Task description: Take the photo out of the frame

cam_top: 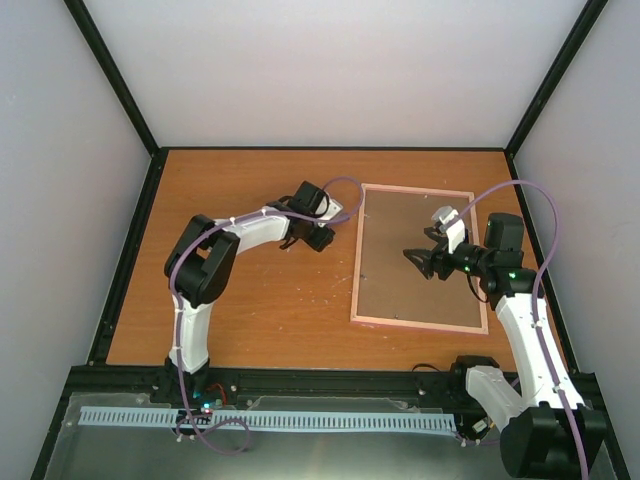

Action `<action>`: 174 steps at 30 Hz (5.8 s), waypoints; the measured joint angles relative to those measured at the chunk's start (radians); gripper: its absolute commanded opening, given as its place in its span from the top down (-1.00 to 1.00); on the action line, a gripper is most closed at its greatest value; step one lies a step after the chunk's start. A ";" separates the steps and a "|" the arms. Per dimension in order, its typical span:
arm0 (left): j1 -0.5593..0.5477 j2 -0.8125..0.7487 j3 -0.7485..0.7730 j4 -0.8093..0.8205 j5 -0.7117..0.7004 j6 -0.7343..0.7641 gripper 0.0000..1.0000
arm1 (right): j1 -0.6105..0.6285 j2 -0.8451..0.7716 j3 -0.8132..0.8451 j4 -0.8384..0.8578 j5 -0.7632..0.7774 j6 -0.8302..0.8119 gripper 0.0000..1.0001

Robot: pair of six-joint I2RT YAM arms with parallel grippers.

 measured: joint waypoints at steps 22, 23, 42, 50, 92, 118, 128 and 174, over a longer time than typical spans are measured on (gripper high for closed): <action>0.023 0.143 0.239 -0.100 -0.055 0.080 -0.22 | 0.000 0.000 0.000 -0.038 -0.025 -0.034 -0.61; 0.024 0.145 0.236 -0.107 -0.051 0.081 -0.21 | 0.000 -0.002 0.000 -0.038 -0.025 -0.034 -0.60; 0.025 0.145 0.200 -0.144 -0.020 0.071 0.55 | 0.000 -0.002 0.000 -0.040 -0.027 -0.042 -0.60; 0.025 0.098 0.133 -0.130 0.000 0.042 0.98 | 0.000 -0.001 0.000 -0.041 -0.027 -0.046 -0.60; -0.174 -0.821 -0.665 0.404 0.411 -0.340 0.98 | 0.354 0.532 0.433 -0.504 -0.309 -0.018 -0.26; -0.180 -0.748 -0.598 0.393 0.418 -0.330 0.99 | 0.397 0.587 0.447 -0.411 -0.289 0.077 0.17; -0.180 -0.740 -0.598 0.387 0.418 -0.321 0.98 | 0.399 0.596 0.447 -0.379 -0.288 0.110 0.40; -0.239 0.123 0.137 0.002 -0.202 -0.766 0.32 | -0.178 0.097 0.040 0.024 0.067 0.307 0.94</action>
